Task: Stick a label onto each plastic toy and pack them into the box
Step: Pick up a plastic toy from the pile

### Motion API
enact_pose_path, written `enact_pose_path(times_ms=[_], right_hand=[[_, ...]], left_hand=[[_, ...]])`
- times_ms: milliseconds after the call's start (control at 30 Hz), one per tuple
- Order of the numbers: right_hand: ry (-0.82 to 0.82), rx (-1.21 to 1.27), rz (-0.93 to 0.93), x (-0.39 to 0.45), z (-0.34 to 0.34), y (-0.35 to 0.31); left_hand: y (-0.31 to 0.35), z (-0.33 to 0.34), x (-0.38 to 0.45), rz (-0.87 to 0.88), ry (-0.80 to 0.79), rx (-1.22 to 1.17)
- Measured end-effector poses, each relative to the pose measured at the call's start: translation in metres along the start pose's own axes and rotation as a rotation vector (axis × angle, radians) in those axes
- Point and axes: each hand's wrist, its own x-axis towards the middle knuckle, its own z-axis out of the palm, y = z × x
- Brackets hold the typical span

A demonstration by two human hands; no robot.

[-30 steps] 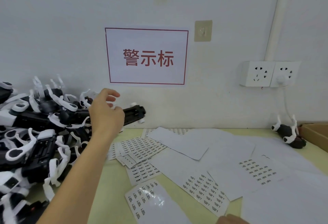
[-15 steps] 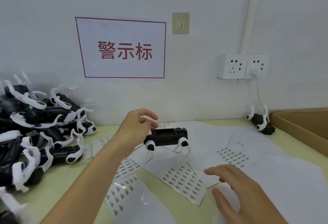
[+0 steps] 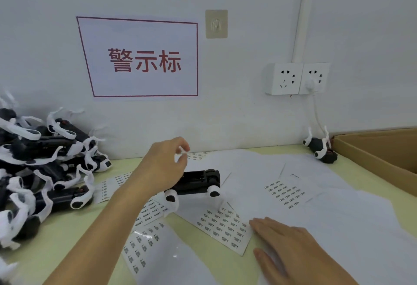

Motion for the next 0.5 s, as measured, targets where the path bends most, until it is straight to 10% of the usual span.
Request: enact_pose_path(times_ms=[200,500], right_hand=[[0.113,0.100,-0.058,-0.001,0.007,0.018],[0.093,-0.025,-0.011,0.004,-0.002,0.018]], left_hand=[[0.053,0.030,-0.020,0.307,-0.114,0.078],[0.014,0.008,-0.009,0.056,-0.419,0.389]])
